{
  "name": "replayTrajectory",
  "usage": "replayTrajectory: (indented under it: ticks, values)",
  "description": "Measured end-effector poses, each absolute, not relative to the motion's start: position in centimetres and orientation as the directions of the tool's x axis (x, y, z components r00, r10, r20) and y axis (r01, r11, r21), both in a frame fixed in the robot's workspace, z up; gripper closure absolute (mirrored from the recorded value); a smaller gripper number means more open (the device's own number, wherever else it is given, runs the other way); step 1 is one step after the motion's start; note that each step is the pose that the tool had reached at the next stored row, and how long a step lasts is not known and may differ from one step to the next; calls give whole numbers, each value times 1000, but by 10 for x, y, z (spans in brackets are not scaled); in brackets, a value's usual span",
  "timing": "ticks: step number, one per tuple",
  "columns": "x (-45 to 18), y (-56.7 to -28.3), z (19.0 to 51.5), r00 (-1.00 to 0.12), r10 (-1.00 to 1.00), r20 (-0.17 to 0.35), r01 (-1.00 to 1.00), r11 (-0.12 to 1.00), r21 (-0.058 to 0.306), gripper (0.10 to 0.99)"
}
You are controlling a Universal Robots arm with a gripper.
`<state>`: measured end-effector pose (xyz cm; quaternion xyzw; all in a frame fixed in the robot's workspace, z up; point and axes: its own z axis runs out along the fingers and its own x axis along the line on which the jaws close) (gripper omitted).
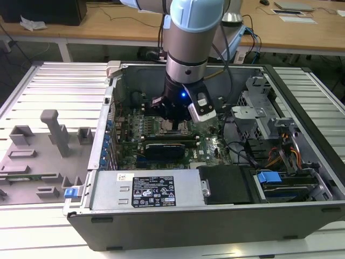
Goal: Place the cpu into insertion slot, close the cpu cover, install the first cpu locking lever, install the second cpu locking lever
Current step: 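Install the second cpu locking lever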
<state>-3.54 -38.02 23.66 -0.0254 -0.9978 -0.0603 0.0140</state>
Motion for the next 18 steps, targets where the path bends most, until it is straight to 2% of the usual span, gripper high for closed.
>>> replayTrajectory:
  ticks: [4,8,18]
  values:
    - [-35,-367,237,-998,50,26,52,994,100,980]
    - [-36,-358,236,-999,50,-1,50,996,75,980]
    - [-38,-346,236,-999,50,-12,49,996,70,980]
